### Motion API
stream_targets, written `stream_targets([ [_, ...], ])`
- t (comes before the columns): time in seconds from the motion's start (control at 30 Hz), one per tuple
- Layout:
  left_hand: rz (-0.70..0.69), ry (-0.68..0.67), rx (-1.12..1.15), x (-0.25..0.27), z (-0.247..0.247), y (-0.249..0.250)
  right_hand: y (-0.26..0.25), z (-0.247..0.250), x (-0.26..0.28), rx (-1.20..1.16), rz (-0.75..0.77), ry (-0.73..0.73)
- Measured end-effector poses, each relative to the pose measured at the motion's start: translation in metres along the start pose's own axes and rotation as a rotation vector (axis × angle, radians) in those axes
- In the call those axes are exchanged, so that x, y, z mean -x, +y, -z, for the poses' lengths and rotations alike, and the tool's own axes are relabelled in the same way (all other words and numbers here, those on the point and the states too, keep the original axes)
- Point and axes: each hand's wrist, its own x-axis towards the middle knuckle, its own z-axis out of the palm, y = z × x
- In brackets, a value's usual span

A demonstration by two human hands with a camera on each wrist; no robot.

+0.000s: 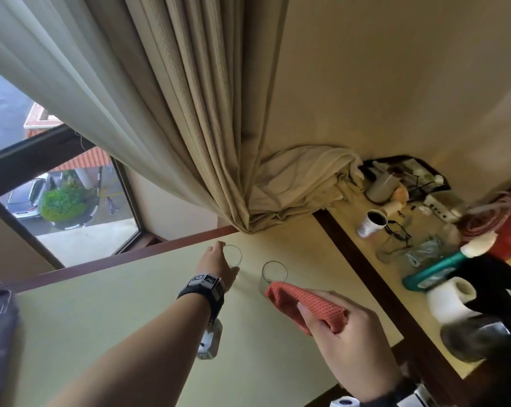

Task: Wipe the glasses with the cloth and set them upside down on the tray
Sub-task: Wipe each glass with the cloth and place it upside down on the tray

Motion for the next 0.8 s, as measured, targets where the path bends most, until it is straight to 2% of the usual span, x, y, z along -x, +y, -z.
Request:
stream_targets([
  [0.13,0.026,0.053,0.125,0.023,0.004,-0.024,-0.004,-0.010,0.003,0.011,0.000,0.005],
  [0.33,0.188,0.091,0.394,0.076,0.020,-0.075,-0.030,-0.040,0.006,-0.033,-0.032,-0.022],
  [0.4,0.270,0.158,0.624,0.098,0.031,-0.091,-0.042,-0.051,0.006,-0.046,-0.010,-0.043],
  [0.47,0.336,0.189,1.014,0.120,0.049,-0.099,-0.050,-0.064,0.004,-0.059,-0.008,-0.060],
  [0.53,0.392,0.161,1.415,0.142,0.073,-0.102,-0.064,-0.076,0.001,-0.074,0.005,-0.078],
  [0.6,0.394,0.143,1.687,0.161,0.103,-0.105,-0.083,-0.091,-0.002,-0.097,0.029,-0.100],
  [0.7,0.337,0.127,1.905,0.188,0.152,-0.105,-0.113,-0.111,-0.010,-0.171,0.015,-0.128],
  [0.8,0.243,0.112,1.910,0.211,0.199,-0.101,-0.148,-0.127,-0.019,-0.245,0.010,-0.145],
])
